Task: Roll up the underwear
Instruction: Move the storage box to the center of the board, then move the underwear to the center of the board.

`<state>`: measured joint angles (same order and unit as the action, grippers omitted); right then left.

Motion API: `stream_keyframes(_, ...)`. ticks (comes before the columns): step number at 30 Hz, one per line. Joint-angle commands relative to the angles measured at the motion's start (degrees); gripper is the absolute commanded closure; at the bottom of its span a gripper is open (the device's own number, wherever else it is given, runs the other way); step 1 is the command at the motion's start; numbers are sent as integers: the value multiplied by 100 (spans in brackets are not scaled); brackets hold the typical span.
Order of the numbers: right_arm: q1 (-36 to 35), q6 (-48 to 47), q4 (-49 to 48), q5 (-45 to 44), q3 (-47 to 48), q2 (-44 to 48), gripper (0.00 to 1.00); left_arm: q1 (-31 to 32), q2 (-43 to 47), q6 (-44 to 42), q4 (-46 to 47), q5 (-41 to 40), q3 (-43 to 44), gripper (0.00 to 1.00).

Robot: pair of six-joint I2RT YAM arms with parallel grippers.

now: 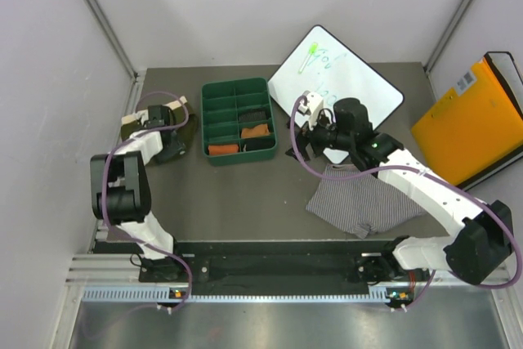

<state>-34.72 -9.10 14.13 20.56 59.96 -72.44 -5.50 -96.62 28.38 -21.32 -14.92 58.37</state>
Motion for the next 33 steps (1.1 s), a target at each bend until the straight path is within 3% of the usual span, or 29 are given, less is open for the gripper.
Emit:
stream_keyframes(1, -8, 75, -288, 168, -11, 187, 15, -48, -374, -43, 330, -99, 315, 37)
stream_keyframes(7, -8, 417, -454, 492, -107, 55, 15, -48, -700, -114, 304, -108, 491, 46)
stream_keyframes(10, -26, 663, -648, 739, -274, -102, 15, -48, -823, -114, 217, -73, 544, 63)
stream_keyframes(11, -43, 734, -683, 844, -310, -181, 15, -48, -850, -114, 207, -64, 553, 75)
stream_keyframes(15, -289, 866, -806, 976, -371, -839, 16, -48, -894, -79, 172, -3, 448, 100)
stream_keyframes(27, -545, 1552, -1561, 845, 270, -2695, 18, 13, 458, 475, 339, 1078, -958, 100)
stream_keyframes(33, -536, 1587, -1572, 143, 902, -3512, 18, 93, 1398, 686, 208, 1245, -1600, 100)
